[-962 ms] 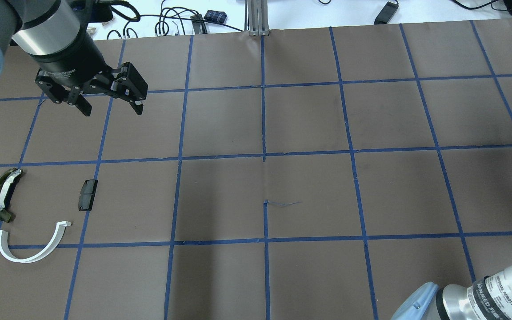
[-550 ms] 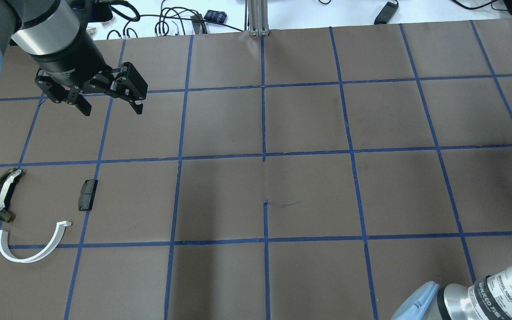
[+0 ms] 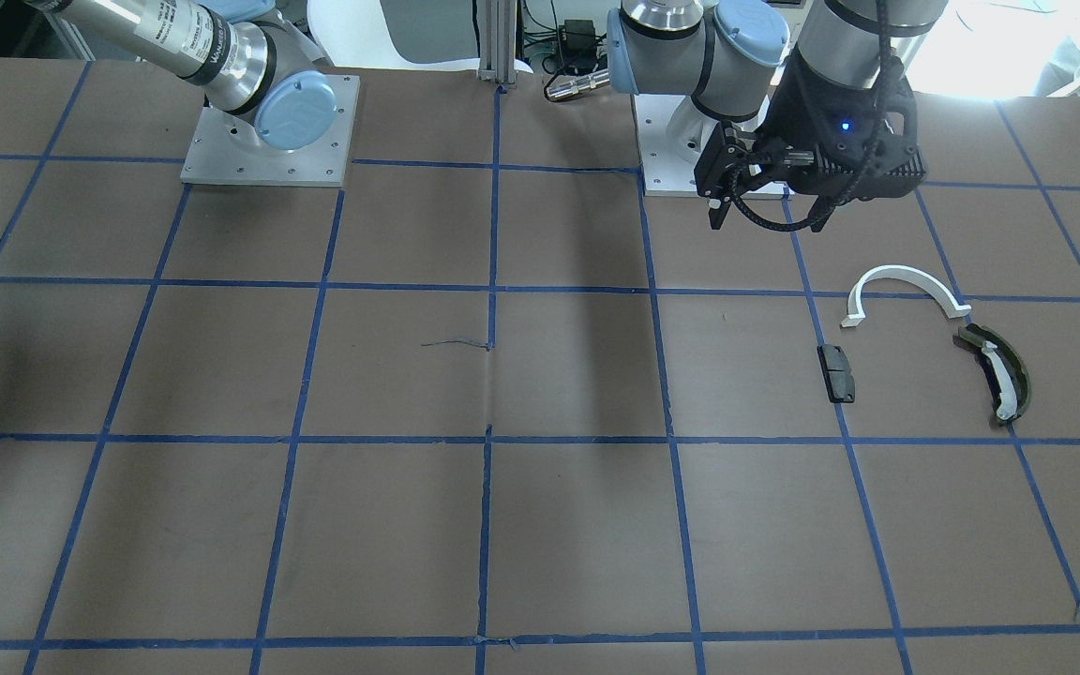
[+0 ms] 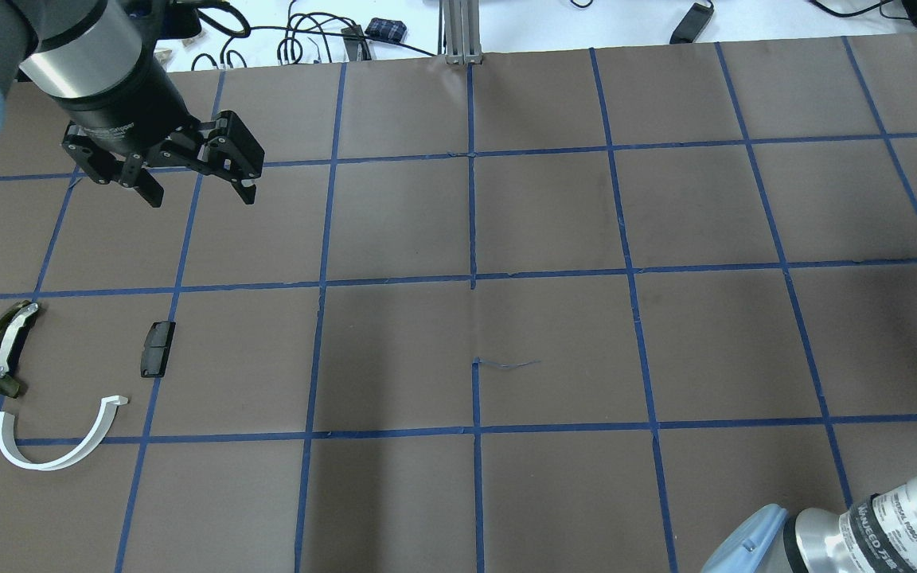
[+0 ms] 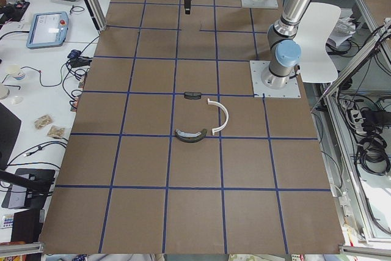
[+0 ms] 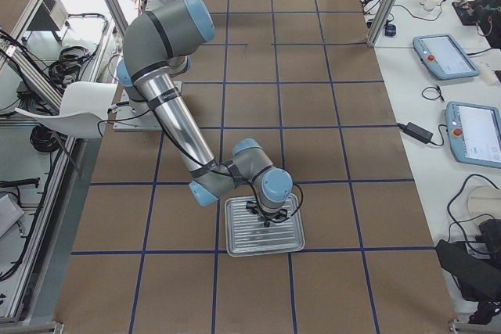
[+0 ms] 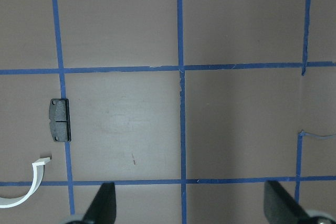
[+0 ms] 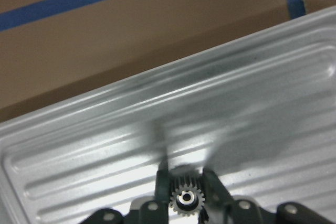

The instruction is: Place bearing gear from tray to pile

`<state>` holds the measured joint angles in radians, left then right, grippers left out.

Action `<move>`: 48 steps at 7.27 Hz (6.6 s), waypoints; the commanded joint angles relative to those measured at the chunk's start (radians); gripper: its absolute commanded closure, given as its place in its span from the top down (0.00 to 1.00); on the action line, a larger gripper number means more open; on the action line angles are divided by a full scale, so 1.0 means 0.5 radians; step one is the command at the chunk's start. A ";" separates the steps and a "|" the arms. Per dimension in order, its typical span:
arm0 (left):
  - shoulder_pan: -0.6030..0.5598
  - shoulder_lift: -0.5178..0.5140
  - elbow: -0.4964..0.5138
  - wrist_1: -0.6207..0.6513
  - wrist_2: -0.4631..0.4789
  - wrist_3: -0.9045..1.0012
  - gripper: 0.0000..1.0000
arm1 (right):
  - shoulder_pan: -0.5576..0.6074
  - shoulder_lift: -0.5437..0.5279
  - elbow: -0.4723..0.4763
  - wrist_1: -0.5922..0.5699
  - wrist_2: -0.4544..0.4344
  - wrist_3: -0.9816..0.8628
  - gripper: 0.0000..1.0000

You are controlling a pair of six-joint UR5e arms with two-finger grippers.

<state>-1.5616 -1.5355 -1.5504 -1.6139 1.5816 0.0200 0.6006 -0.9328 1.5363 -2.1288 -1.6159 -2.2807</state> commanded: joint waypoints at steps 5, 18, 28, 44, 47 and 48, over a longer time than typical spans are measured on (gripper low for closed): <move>0.000 0.003 0.005 0.000 0.000 0.003 1.00 | 0.800 -0.579 0.047 0.576 0.032 1.508 0.00; 0.006 0.021 -0.028 0.000 0.000 0.018 1.00 | 2.555 -0.174 0.075 0.018 0.188 4.544 1.00; -0.751 -0.925 -0.035 1.107 -0.068 -0.948 1.00 | 0.068 -0.298 0.020 -0.015 0.231 1.370 0.95; -0.269 -0.808 -0.182 0.831 0.226 -0.319 0.00 | 0.095 -0.483 0.090 0.176 0.465 1.489 0.00; 0.363 -0.544 -0.441 0.752 0.380 0.516 0.00 | 0.671 -0.815 0.228 0.365 0.382 2.074 0.00; 0.550 -0.510 -0.528 0.855 0.374 0.792 0.00 | 0.904 -0.825 0.298 0.340 0.324 2.301 0.00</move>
<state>-1.4106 -1.8200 -1.7546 -1.2271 1.7696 0.2434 0.9082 -1.3208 1.6448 -1.9546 -1.4200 -1.2689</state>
